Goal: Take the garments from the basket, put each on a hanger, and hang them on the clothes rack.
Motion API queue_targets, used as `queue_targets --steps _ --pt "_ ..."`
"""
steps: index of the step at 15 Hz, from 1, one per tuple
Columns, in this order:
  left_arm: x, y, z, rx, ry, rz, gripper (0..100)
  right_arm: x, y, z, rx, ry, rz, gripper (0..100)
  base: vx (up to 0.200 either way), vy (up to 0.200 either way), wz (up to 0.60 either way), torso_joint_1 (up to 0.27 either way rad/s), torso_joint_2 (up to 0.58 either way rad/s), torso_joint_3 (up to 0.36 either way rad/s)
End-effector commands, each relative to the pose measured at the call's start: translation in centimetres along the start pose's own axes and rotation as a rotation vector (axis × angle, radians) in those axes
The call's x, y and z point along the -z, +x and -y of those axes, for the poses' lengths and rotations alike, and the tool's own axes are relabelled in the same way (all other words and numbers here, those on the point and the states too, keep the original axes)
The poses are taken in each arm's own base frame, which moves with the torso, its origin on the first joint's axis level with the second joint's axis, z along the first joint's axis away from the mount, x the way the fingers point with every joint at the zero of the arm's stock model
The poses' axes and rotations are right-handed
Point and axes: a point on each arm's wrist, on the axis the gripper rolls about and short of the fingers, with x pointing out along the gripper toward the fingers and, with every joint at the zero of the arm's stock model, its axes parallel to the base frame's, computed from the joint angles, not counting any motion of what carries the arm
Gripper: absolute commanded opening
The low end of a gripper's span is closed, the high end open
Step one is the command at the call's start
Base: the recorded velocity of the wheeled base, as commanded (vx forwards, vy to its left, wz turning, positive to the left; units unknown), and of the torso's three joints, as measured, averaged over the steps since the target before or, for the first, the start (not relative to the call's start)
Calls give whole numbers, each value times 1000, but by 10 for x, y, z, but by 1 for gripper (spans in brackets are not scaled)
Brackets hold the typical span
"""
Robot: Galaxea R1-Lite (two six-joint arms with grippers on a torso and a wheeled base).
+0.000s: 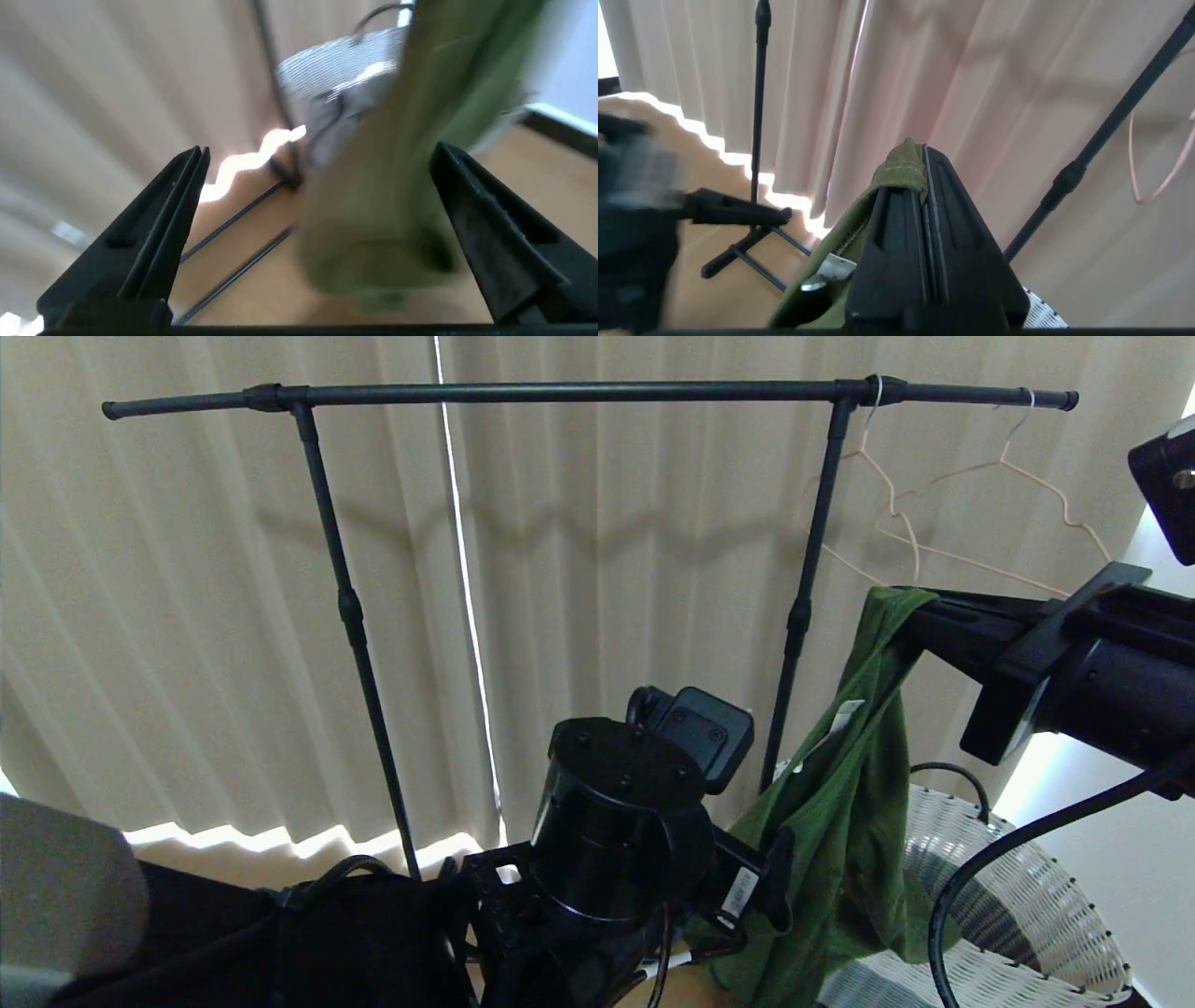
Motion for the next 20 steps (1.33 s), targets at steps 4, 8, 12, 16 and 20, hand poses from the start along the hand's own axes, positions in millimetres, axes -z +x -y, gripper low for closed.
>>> queue_targets --steps 4,8,12,16,20 --pt "14 -3 -6 -21 -9 -21 100 -1 -4 1 2 1 7 0 0 0 0 0 0 0" --pt "6 -3 -7 -20 -44 74 100 -1 -3 1 1 1 6 0 0 0 0 0 0 0" --pt "1 -2 -7 -7 -63 135 100 0 -3 1 1 1 6 0 0 0 0 0 0 0" --pt "34 3 -20 -54 14 15 100 -1 -4 1 3 1 8 0 0 0 0 0 0 0" --pt "48 -18 -28 -60 80 -34 100 0 -3 1 4 1 5 0 0 0 0 0 0 0"
